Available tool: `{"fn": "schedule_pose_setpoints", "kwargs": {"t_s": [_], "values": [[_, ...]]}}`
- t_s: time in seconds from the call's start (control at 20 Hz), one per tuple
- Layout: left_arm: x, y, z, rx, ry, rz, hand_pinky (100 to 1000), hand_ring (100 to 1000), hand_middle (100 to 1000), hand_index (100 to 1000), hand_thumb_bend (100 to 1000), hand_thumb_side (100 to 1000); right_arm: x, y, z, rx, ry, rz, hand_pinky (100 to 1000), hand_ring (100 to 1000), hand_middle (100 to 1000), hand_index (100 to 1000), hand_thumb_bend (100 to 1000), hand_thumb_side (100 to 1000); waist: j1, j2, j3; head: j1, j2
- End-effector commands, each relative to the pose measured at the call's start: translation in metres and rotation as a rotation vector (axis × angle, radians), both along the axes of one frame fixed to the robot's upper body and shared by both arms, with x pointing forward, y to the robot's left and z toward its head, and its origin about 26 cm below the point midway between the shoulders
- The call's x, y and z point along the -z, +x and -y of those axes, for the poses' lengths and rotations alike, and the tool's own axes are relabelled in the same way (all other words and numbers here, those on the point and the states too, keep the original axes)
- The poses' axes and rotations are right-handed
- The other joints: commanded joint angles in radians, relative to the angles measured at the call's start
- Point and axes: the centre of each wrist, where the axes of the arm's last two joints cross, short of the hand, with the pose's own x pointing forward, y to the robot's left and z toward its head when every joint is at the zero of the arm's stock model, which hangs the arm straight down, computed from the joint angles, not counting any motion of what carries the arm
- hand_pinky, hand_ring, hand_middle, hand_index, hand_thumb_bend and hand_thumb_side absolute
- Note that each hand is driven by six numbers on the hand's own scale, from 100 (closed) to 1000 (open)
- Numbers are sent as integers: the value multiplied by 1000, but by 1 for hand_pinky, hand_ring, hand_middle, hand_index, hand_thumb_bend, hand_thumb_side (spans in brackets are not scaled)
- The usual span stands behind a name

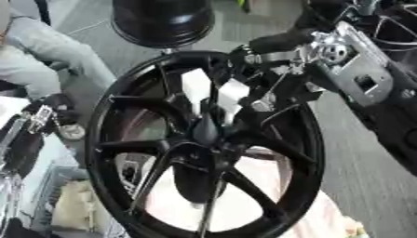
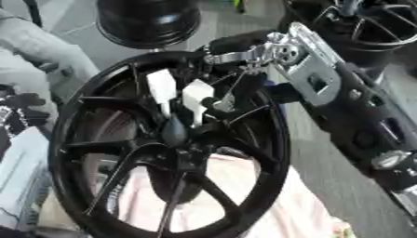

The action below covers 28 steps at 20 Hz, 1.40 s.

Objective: Pull the pin out of the wheel hub.

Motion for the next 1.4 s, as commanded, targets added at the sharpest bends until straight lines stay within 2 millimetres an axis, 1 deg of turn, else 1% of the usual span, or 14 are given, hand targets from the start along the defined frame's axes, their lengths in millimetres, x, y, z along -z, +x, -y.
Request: {"fn": "schedule_pose_setpoints", "kwargs": {"t_s": [0.05, 0.25, 0.9, 1.05, 1.3, 1.35, 1.4], "values": [[-10, 1, -2, 3, 25, 26, 776, 719, 744, 825, 110, 783, -12, -2, 5, -87, -103, 41, 801, 841, 849, 939, 152, 240, 5, -14, -1, 1, 5], [-10, 1, -2, 3, 25, 27, 776, 720, 745, 825, 109, 783, -7, -1, 4, -89, -114, 32, 800, 838, 839, 918, 149, 239, 5, -15, -1, 1, 5], [-10, 1, -2, 3, 24, 27, 775, 719, 745, 825, 109, 783, 6, 5, 8, -65, -142, 6, 797, 834, 834, 913, 134, 231, 5, -14, -1, 0, 5], [-10, 1, -2, 3, 24, 27, 775, 719, 745, 825, 110, 783, 7, 7, 10, -55, -145, 1, 793, 813, 824, 904, 124, 222, 5, -14, -1, 1, 5], [-10, 1, -2, 1, 24, 27, 775, 719, 745, 825, 110, 782, 6, 9, 13, -41, -141, 0, 780, 778, 760, 860, 106, 210, 5, -15, -1, 1, 5], [-10, 1, -2, 1, 24, 27, 775, 719, 745, 825, 110, 782, 5, 9, 13, -40, -137, 2, 778, 772, 714, 825, 100, 203, 5, -15, -1, 1, 5], [-10, 1, -2, 1, 24, 27, 775, 719, 745, 825, 110, 783, 4, 9, 13, -40, -132, 2, 777, 770, 704, 817, 100, 203, 5, -15, -1, 1, 5]]}}
